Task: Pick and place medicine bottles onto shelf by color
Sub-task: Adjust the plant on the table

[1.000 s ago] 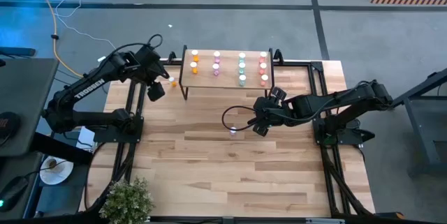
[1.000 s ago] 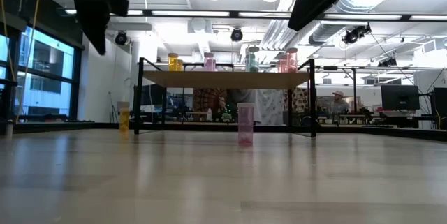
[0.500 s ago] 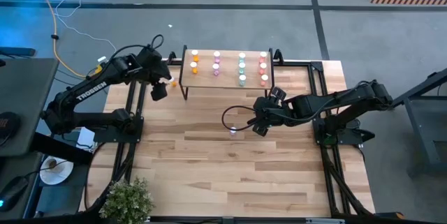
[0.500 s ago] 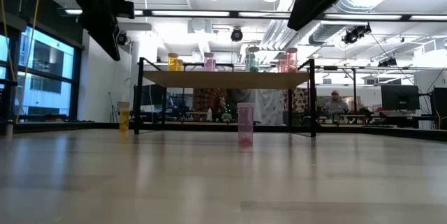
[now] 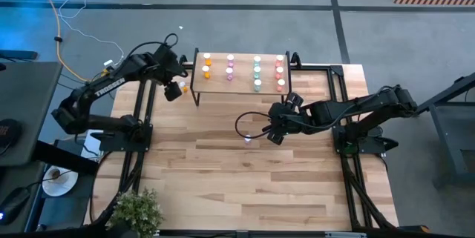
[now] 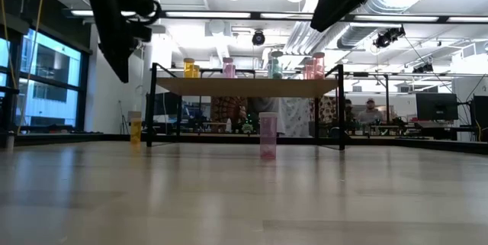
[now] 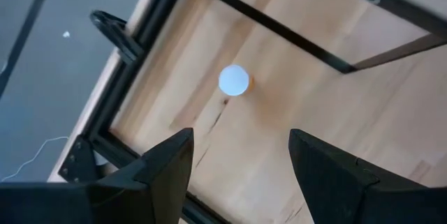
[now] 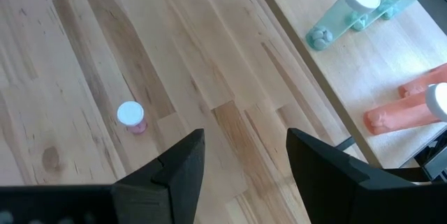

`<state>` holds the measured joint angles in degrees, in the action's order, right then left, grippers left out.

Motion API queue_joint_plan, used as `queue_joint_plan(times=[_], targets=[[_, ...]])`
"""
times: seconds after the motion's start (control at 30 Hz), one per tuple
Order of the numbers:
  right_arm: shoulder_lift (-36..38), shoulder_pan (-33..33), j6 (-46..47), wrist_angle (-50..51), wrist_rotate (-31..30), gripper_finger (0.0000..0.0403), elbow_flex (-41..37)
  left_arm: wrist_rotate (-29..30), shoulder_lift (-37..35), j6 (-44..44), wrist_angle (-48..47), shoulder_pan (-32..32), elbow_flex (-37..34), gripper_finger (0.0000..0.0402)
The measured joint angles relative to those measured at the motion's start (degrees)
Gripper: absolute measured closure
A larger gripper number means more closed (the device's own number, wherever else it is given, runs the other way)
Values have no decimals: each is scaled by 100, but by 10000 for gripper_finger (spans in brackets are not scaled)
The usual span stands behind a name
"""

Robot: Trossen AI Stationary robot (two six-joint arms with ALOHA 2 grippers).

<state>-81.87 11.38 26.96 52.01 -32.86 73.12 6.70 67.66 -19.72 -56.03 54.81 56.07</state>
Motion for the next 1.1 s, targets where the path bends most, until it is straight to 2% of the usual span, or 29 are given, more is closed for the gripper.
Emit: queue_joint_plan(times=[0.2, 0.4, 0.67, 0.8, 0.9, 1.0, 1.1], targets=[[0, 0, 74, 0, 0, 208, 0, -1, 285, -36, 89, -2, 0, 177], [0, 0, 105, 0, 2, 208, 0, -145, 164, 128, 88, -2, 0, 177], [0, -2, 105, 0, 2, 208, 0, -471, -617, 370, -228, -160, 2, 177], [0, 0, 105, 0, 1, 208, 0, -512, -1096, 769, -524, -365, 7, 177], [0, 0, 105, 0, -82, 208, 0, -903, -1308, 1146, -856, -605, 2, 177], [0, -2, 105, 0, -155, 208, 0, -1121, -1453, 1373, -905, -913, -243, 177], [0, -2, 105, 0, -160, 208, 0, -1031, -1541, 1619, -791, -1235, -717, 177]])
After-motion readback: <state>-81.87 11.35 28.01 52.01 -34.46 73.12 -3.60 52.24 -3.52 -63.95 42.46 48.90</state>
